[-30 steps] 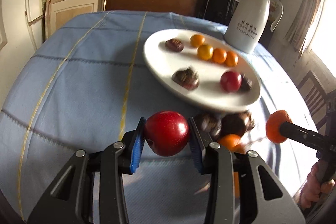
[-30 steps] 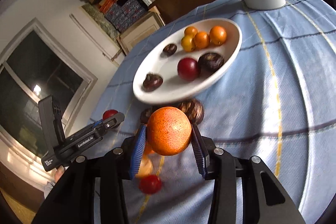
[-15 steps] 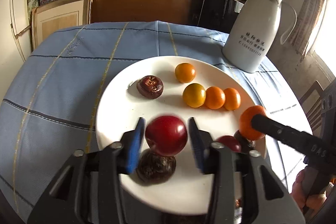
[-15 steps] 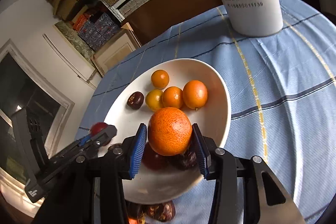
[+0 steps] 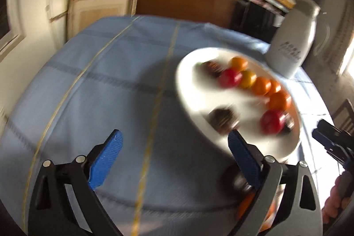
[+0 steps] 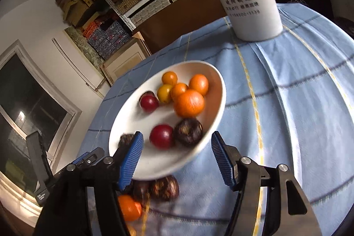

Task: Organize fruits
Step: 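Carry the plum and orange over the plate and open both tools, then move both open tools back to the fruit beside the plate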

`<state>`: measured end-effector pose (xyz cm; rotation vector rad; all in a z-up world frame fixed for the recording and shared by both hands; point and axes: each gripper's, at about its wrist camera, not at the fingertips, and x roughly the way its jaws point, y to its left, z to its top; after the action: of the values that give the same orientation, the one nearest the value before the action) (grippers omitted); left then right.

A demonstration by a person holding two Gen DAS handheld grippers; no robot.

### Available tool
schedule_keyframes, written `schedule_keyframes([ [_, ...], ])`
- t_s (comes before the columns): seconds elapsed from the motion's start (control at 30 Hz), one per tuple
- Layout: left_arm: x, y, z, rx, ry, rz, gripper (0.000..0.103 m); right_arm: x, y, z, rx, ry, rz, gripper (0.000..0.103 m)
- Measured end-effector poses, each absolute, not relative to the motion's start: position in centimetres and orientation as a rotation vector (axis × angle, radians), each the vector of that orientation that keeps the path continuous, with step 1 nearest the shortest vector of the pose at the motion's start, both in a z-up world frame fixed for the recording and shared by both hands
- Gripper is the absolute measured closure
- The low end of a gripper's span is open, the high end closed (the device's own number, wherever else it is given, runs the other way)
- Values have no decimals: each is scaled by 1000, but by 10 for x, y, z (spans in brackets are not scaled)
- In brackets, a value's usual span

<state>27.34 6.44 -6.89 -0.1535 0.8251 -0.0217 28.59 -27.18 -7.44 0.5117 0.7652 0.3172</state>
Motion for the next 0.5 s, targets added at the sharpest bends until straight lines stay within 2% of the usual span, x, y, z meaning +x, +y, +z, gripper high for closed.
schedule_keyframes([
  [0.13, 250, 83, -77, -225, 853, -4, 8, 262, -273, -82, 518, 778, 320, 33],
  [0.5, 233, 82, -94, -137, 904, 65, 5, 251, -239, -95, 437, 864, 394, 33],
])
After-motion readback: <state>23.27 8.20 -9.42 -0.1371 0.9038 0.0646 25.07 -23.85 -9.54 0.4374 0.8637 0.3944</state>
